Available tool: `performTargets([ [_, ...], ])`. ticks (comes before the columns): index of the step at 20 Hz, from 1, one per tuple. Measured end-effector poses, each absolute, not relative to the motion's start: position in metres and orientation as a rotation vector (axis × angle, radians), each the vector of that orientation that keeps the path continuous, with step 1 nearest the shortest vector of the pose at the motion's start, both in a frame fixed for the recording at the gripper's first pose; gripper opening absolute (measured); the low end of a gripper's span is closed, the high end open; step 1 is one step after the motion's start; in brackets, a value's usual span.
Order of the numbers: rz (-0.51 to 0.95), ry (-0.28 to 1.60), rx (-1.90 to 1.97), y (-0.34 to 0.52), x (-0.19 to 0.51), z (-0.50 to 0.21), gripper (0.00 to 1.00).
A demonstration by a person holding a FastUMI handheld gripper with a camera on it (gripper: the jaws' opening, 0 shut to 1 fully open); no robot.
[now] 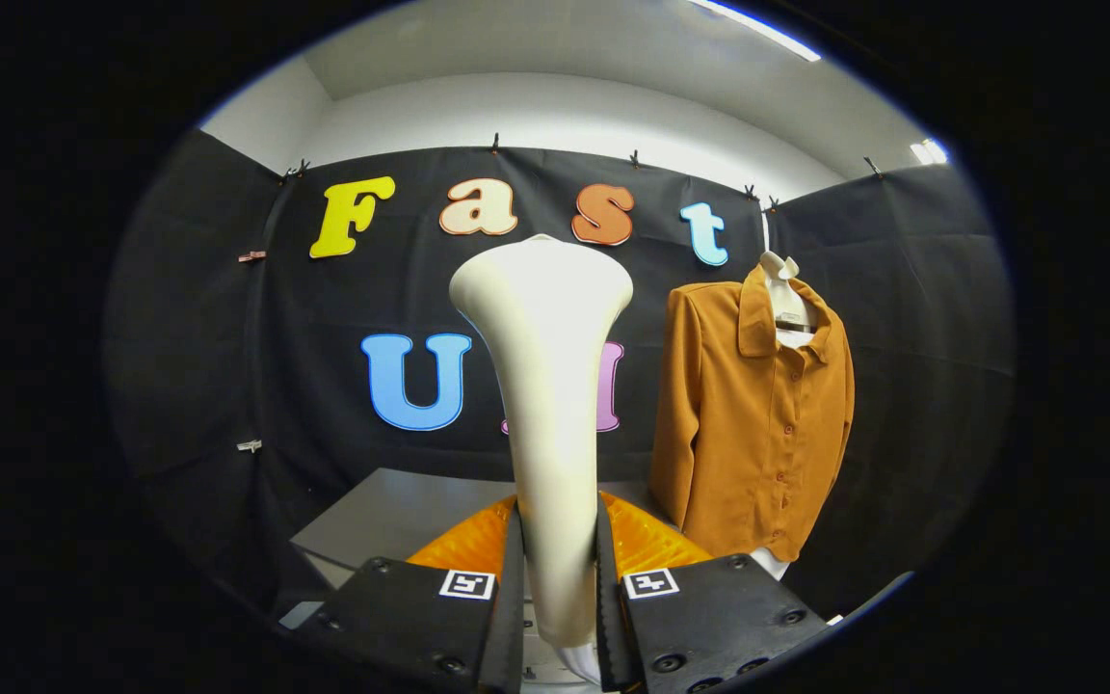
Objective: Iron the clothes twice with a garment steamer, once on the left side and once on the right side.
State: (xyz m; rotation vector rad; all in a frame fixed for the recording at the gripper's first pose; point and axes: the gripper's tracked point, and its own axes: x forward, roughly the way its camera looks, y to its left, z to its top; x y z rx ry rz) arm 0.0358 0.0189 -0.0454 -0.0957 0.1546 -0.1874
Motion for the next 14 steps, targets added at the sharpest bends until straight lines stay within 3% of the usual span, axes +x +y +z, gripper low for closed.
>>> performTargets([
  [14,-0.181,0.154,-0.106,0.0216,0.0372,-0.0452,0.34],
])
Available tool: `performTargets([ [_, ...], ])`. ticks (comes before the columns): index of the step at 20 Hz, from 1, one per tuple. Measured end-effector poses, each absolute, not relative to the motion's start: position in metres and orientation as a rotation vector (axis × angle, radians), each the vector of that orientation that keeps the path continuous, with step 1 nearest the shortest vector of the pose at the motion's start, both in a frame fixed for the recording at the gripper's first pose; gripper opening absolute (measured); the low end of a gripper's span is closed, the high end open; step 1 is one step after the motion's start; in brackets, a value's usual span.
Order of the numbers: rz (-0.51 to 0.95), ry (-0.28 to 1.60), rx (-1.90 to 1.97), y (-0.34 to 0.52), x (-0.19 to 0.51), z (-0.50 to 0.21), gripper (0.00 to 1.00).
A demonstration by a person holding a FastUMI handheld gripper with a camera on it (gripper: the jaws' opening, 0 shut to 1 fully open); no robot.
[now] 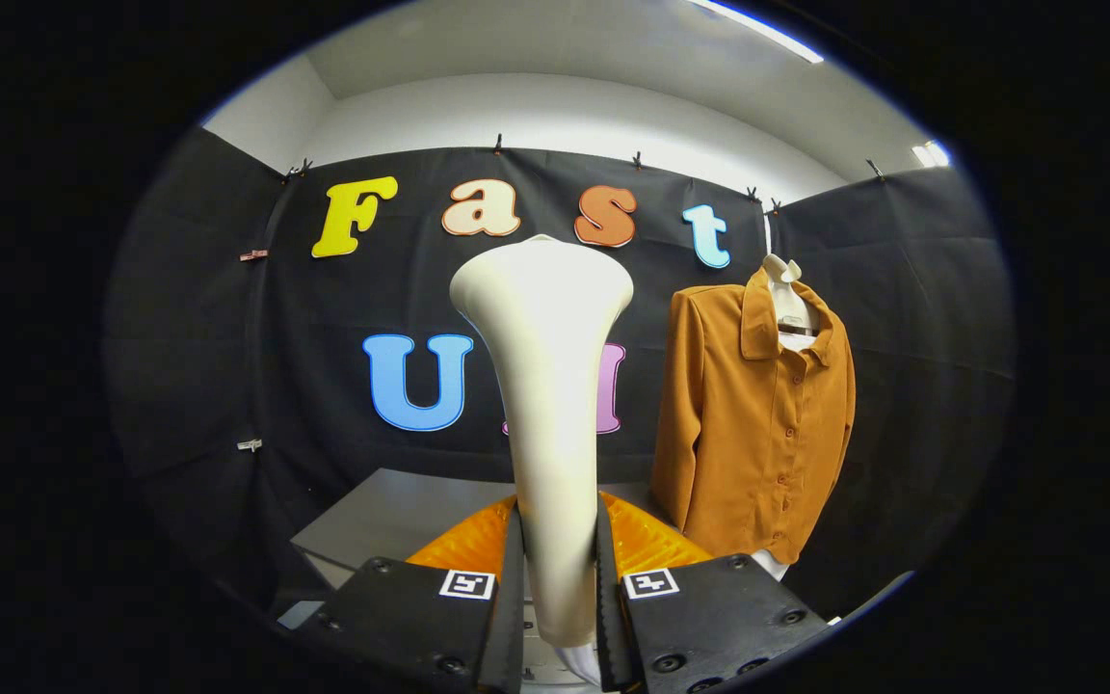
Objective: Iron the clothes twice with a garment steamer, once on the left side and once on the right side.
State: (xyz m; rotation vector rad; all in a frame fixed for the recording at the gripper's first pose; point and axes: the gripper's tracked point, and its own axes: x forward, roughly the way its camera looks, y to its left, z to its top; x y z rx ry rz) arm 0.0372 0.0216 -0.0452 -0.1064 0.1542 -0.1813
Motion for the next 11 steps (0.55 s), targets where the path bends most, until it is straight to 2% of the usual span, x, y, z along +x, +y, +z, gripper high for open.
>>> performTargets([
  [11,-0.179,0.153,-0.113,0.0232,0.0402,-0.0451,0.34],
])
